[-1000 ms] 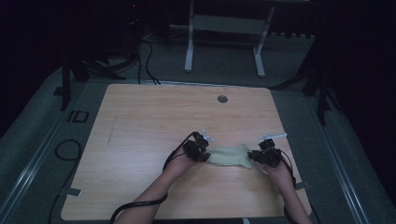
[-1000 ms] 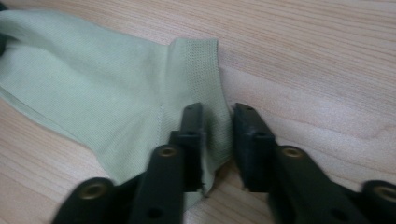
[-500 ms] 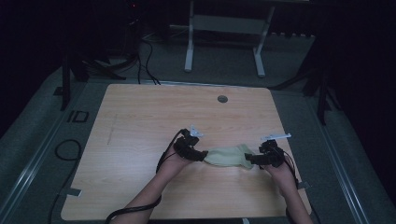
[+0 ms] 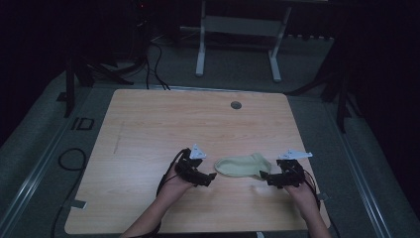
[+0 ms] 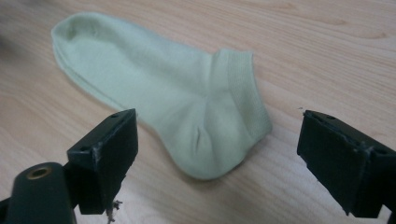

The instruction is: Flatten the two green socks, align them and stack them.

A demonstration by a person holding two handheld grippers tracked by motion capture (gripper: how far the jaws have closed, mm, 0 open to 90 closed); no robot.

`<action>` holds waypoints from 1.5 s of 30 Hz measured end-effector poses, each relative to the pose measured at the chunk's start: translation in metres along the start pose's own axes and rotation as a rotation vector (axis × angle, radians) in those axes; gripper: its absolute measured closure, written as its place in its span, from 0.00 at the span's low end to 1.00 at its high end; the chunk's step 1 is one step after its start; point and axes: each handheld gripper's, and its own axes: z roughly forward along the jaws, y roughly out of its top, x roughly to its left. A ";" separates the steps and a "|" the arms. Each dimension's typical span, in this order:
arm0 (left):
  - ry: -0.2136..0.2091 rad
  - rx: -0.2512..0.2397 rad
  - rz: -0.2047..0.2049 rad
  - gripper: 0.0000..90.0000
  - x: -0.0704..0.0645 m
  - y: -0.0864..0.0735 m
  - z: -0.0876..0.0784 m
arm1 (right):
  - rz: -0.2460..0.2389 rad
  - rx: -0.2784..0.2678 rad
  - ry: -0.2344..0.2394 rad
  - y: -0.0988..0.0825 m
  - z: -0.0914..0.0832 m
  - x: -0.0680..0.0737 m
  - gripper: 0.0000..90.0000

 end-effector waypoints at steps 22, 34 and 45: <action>0.094 -0.068 -0.027 0.12 -0.001 -0.062 -0.039 | -0.049 -0.090 0.008 -0.043 -0.006 0.009 0.14; 0.133 -0.080 -0.071 0.09 0.004 -0.079 -0.049 | -0.056 -0.101 0.013 -0.062 -0.017 0.018 0.14; 0.133 -0.077 -0.074 0.09 0.005 -0.097 -0.057 | -0.058 -0.130 -0.006 -0.074 -0.027 0.017 0.14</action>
